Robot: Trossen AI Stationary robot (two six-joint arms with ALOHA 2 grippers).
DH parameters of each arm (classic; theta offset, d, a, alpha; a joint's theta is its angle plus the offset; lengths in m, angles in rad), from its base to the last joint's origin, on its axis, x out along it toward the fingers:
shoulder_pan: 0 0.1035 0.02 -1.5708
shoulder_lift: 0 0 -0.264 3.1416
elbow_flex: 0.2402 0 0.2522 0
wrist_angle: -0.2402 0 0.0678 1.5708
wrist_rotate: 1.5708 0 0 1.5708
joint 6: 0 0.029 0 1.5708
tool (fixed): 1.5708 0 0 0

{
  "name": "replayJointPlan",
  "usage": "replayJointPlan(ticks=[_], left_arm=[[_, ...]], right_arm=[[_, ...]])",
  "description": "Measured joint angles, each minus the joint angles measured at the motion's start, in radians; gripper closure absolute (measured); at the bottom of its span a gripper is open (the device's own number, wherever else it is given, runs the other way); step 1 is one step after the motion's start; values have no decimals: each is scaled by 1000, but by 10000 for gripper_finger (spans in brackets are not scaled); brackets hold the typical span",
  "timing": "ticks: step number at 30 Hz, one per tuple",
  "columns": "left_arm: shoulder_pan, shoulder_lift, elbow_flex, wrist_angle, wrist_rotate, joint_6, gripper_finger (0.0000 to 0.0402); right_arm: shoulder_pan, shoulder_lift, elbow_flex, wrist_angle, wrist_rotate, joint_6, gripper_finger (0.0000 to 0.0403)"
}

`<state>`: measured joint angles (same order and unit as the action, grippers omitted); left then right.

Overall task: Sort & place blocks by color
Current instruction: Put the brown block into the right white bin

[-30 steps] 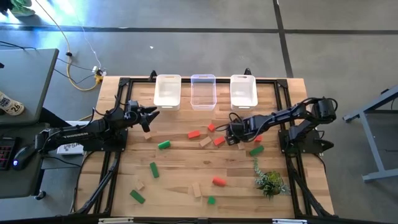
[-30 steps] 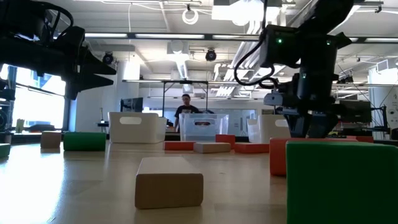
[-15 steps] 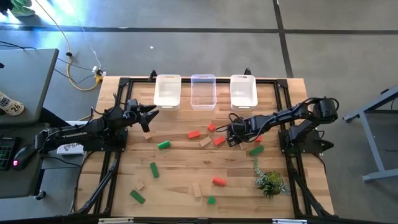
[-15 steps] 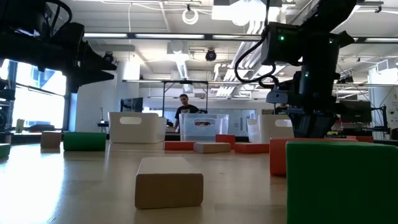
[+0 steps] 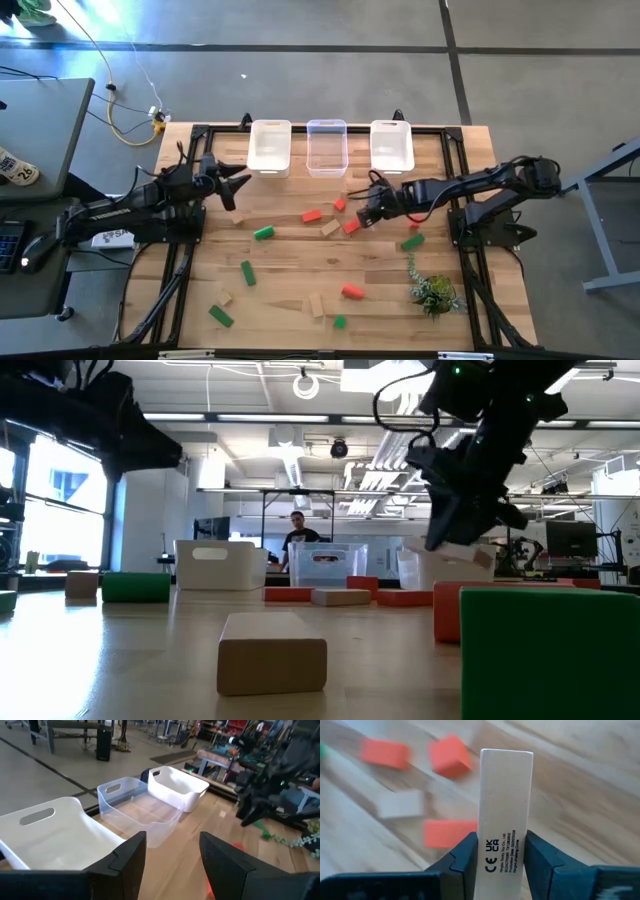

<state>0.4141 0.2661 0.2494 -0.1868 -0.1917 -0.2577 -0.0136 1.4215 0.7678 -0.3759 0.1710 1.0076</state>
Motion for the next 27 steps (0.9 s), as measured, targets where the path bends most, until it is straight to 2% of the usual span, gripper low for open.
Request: replayJointPlan(ticks=[7, 17, 22, 27], left_arm=[[0, 26, 75, -115, 0, 34, 227], [0, 132, 187, -162, 4, 79, 227], [-1, 204, 248, -165, 4, 106, 227], [-1, 294, 323, -216, 4, 123, 227]], right_arm=[[-79, -74, 1, 75, 23, -101, 296], [-301, -201, 2, 166, 73, -280, 296], [-415, -219, 3, 243, 132, -361, 296], [-520, -205, 4, 238, 169, -389, 296]])
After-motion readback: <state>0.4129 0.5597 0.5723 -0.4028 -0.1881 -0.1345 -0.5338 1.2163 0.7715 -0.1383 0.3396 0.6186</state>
